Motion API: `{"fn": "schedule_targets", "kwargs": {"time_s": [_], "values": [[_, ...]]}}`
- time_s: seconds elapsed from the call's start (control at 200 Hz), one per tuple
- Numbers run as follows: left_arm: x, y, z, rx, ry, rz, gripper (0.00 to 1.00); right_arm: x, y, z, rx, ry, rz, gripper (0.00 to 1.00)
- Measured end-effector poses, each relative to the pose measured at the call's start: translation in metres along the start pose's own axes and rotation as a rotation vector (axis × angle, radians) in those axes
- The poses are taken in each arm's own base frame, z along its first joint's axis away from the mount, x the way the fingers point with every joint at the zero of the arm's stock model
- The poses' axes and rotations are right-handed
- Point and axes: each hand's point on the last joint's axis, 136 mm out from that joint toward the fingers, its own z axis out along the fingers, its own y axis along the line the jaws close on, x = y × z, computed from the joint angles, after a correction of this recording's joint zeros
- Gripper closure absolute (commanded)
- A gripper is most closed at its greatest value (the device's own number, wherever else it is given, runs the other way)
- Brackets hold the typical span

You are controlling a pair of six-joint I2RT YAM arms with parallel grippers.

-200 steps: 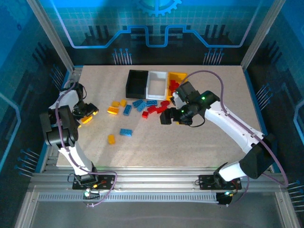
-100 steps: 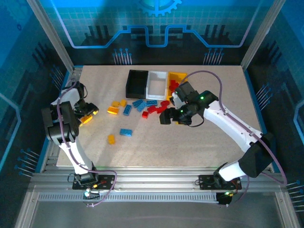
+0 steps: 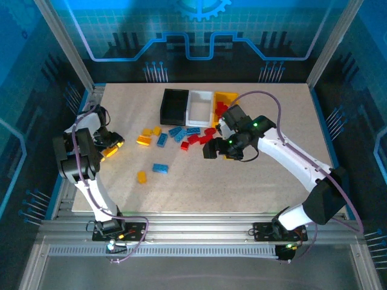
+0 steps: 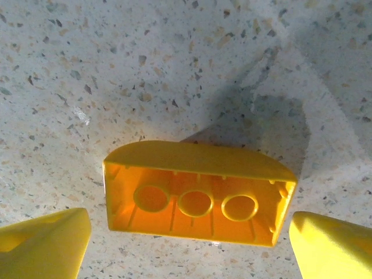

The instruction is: Sort the legos into containers by color

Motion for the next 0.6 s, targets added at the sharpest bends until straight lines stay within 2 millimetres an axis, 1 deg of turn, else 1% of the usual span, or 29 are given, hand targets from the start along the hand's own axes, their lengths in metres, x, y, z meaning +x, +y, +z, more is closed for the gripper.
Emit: {"fn": "schedule_targets", "kwargs": {"time_s": [0.185, 0.34, 0.445, 0.6], "values": [[-0.0027, -0.0021, 0.0005, 0.008, -0.01, -0.001, 0.21, 0.0, -0.0001, 0.0, 0.0, 0.0, 0.006, 0.18], [-0.0041, -0.0033, 0.0006, 0.013, -0.016, 0.002, 0.22, 0.0001, 0.0001, 0.0001, 0.0, 0.0, 0.01, 0.19], [-0.0042, -0.0034, 0.0006, 0.013, -0.016, 0.003, 0.27, 0.0002, 0.0001, 0.0001, 0.0, 0.0, 0.014, 0.19], [-0.0021, -0.005, 0.0013, 0.024, -0.006, 0.002, 0.29, 0.0002, 0.0, 0.0001, 0.001, 0.0, 0.014, 0.19]]}}
